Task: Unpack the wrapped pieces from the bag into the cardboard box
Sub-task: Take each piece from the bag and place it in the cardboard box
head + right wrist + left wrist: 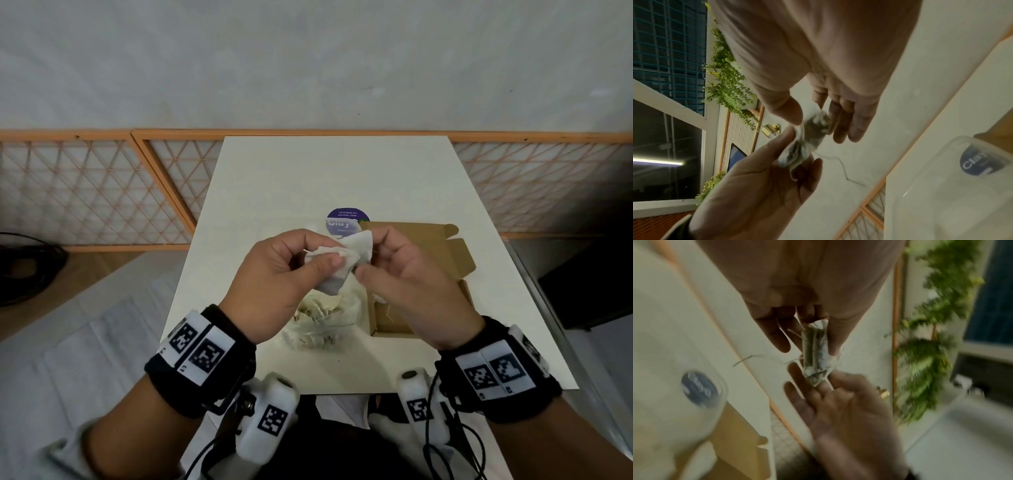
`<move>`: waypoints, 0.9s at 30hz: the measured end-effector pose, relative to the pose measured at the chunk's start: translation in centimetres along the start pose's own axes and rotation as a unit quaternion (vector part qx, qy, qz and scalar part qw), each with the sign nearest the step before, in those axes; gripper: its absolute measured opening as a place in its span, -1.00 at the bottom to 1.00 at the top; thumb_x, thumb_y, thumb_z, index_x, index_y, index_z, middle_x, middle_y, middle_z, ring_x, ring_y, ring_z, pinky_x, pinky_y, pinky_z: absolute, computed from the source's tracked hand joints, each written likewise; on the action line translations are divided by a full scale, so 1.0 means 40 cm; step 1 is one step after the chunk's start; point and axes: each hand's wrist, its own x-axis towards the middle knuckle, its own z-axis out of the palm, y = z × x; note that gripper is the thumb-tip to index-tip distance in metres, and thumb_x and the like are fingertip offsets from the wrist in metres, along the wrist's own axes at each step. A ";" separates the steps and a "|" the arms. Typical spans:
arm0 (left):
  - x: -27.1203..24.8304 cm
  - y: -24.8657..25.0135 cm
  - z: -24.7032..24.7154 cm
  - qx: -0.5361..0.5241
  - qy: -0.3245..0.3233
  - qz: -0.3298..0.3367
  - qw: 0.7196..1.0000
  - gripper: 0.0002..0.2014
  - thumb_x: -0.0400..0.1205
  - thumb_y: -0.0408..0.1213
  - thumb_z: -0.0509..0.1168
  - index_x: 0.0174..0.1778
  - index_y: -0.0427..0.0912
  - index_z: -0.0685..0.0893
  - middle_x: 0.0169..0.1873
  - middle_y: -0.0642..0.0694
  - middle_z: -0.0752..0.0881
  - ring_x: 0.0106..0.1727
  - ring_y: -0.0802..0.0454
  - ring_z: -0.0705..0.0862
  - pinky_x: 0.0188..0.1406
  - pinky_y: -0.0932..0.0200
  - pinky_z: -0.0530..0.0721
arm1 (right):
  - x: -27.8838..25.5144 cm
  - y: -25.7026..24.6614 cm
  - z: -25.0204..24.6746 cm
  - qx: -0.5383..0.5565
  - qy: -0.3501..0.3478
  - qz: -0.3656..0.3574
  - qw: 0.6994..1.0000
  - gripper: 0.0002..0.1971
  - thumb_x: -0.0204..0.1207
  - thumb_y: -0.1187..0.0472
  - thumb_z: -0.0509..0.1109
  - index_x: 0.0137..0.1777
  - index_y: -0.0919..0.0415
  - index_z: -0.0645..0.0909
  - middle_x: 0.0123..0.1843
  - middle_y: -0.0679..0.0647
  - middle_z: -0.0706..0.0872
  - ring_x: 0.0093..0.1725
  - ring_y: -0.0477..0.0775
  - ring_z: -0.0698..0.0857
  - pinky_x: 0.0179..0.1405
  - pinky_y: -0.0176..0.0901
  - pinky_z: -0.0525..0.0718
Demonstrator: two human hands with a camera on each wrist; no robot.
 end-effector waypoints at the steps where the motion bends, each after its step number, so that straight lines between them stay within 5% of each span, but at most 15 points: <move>1: -0.001 0.000 -0.003 0.020 -0.003 0.009 1.000 -0.93 0.63 -0.36 0.51 0.01 -0.23 0.85 -0.09 -0.35 0.86 -0.15 -0.26 0.84 0.04 -0.34 0.84 | 0.001 -0.003 -0.005 -0.001 0.007 -0.012 1.000 -0.73 0.61 0.33 0.42 0.30 0.27 0.66 0.25 0.38 0.77 0.13 0.13 0.75 0.18 0.09 0.73; 6: -0.006 -0.001 -0.011 0.108 -0.010 0.049 0.993 -0.94 0.65 -0.31 0.51 -0.02 -0.06 0.85 -0.13 -0.28 0.83 -0.16 -0.30 0.82 0.03 -0.41 0.77 | 0.013 -0.012 -0.015 -0.056 0.059 -0.067 0.994 -0.89 0.68 0.24 0.49 0.09 0.29 0.74 -0.05 0.07 0.83 -0.10 -0.06 0.72 -0.01 -0.16 0.70; 10: -0.005 -0.011 -0.004 0.073 -0.008 0.038 0.997 -0.94 0.62 -0.29 0.53 -0.02 -0.09 0.85 -0.06 -0.23 0.84 -0.14 -0.31 0.82 0.03 -0.49 0.76 | 0.018 -0.005 -0.015 -0.079 0.080 -0.076 0.991 -0.91 0.67 0.25 0.47 0.05 0.29 0.73 -0.21 -0.09 0.77 -0.25 -0.03 0.62 -0.19 -0.11 0.67; 13: -0.006 -0.015 0.000 0.067 -0.011 0.036 0.997 -0.93 0.61 -0.26 0.51 -0.02 -0.06 0.84 -0.12 -0.28 0.84 -0.15 -0.33 0.83 0.01 -0.52 0.76 | 0.013 -0.005 -0.010 -0.068 0.083 -0.058 0.993 -0.91 0.71 0.29 0.43 0.10 0.31 0.71 -0.23 -0.02 0.76 -0.27 0.00 0.66 -0.22 -0.16 0.71; 17: -0.005 -0.012 0.003 0.075 -0.018 0.048 0.996 -0.94 0.64 -0.33 0.52 -0.02 -0.09 0.84 -0.13 -0.27 0.82 -0.16 -0.33 0.80 0.01 -0.44 0.77 | 0.008 -0.006 -0.007 -0.071 0.078 -0.054 0.993 -0.78 0.68 0.31 0.49 0.29 0.20 0.71 0.04 0.22 0.79 -0.19 0.10 0.71 -0.12 -0.05 0.79; 19: -0.002 -0.013 0.002 0.075 -0.016 0.054 0.996 -0.93 0.64 -0.36 0.51 -0.03 -0.10 0.84 -0.11 -0.25 0.82 -0.15 -0.33 0.80 0.01 -0.39 0.79 | 0.010 -0.002 -0.008 -0.092 0.080 -0.053 0.991 -0.82 0.68 0.35 0.48 0.25 0.23 0.74 -0.02 0.25 0.80 -0.18 0.10 0.72 -0.06 0.06 0.80; 21: 0.000 -0.014 0.003 0.057 -0.011 0.054 0.997 -0.94 0.61 -0.36 0.52 -0.04 -0.15 0.85 -0.01 -0.20 0.82 -0.10 -0.33 0.81 0.03 -0.38 0.80 | 0.010 0.002 -0.009 -0.106 0.088 -0.053 0.989 -0.90 0.70 0.36 0.46 0.15 0.30 0.76 -0.10 0.23 0.84 -0.20 0.02 0.76 -0.11 -0.04 0.82; 24: 0.001 -0.016 0.009 0.003 0.000 0.021 1.000 -0.93 0.54 -0.30 0.59 -0.09 -0.14 0.88 0.25 -0.07 0.77 0.16 -0.10 0.82 0.15 -0.14 0.84 | 0.008 0.004 -0.008 -0.093 0.100 -0.048 0.990 -0.93 0.71 0.36 0.44 0.11 0.32 0.74 -0.10 0.24 0.86 -0.21 0.01 0.79 -0.13 -0.11 0.83; 27: 0.001 -0.018 0.016 -0.026 -0.006 -0.006 1.000 -0.91 0.54 -0.33 0.54 -0.09 -0.25 0.86 0.29 -0.04 0.79 0.30 0.13 0.77 0.15 0.19 0.75 | 0.003 0.001 -0.003 -0.091 0.096 -0.046 0.990 -0.94 0.72 0.36 0.43 0.10 0.30 0.73 -0.14 0.18 0.88 -0.24 0.00 0.81 -0.18 -0.11 0.82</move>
